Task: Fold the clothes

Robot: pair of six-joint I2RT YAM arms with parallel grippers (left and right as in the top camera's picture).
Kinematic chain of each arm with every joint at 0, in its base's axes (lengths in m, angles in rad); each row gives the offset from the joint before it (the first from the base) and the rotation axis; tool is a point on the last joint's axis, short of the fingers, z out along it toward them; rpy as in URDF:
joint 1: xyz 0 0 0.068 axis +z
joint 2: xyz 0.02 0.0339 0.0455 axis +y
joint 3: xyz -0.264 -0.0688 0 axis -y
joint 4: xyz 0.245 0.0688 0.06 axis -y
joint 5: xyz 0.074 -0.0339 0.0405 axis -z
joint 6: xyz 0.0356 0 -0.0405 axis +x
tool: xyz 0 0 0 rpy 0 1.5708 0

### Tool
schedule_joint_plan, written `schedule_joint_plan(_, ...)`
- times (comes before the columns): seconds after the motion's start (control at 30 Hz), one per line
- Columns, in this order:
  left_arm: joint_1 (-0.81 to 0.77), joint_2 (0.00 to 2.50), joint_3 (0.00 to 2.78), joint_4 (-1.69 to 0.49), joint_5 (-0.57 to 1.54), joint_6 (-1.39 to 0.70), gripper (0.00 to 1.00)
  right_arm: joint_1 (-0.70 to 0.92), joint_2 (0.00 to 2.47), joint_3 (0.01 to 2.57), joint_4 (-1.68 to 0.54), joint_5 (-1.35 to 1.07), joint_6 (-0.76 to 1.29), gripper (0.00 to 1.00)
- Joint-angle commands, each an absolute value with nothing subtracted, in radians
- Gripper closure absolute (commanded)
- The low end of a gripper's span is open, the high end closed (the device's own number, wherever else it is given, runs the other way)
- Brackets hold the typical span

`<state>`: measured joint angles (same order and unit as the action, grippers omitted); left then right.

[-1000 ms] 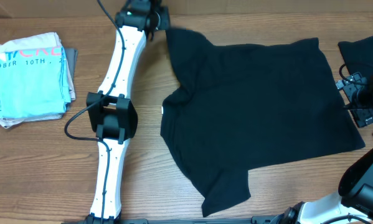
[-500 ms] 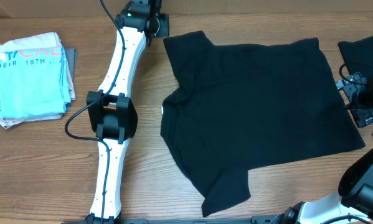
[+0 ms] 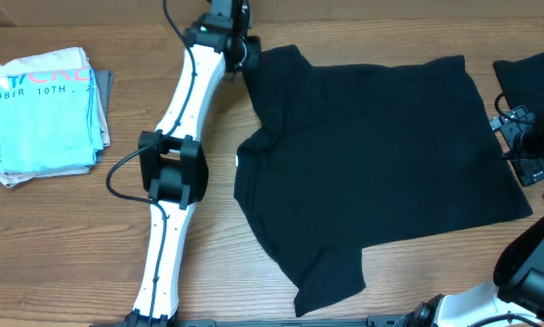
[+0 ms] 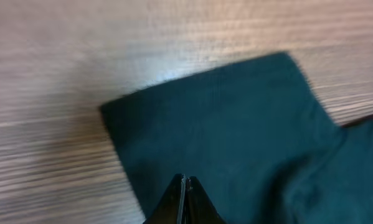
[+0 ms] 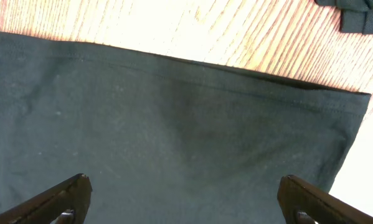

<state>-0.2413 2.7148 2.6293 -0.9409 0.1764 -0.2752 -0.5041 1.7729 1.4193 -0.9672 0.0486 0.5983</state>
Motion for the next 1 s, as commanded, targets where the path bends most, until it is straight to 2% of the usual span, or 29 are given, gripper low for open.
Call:
schedule_joint_plan(0.0,-0.247,2.778,2.615,-0.934,0.184,-0.297,0.96,-0.504,1.769,1.427,-0.963,0.05,0.594,0.0)
schedule_joint_plan(0.37,-0.242,2.789,2.605,-0.945,0.097,-0.296,0.96,-0.504,1.769,1.427,-0.963,0.05,0.594,0.0)
schedule_joint_plan(0.63,-0.239,2.793,2.553,-0.876,0.013,-0.295,0.96,-0.504,1.769,1.427,-0.963,0.05,0.594,0.0)
schedule_joint_plan(0.97,-0.229,2.793,2.411,-0.542,-0.026,-0.201,0.96,-0.504,1.769,1.427,-0.963,0.05,0.594,0.0)
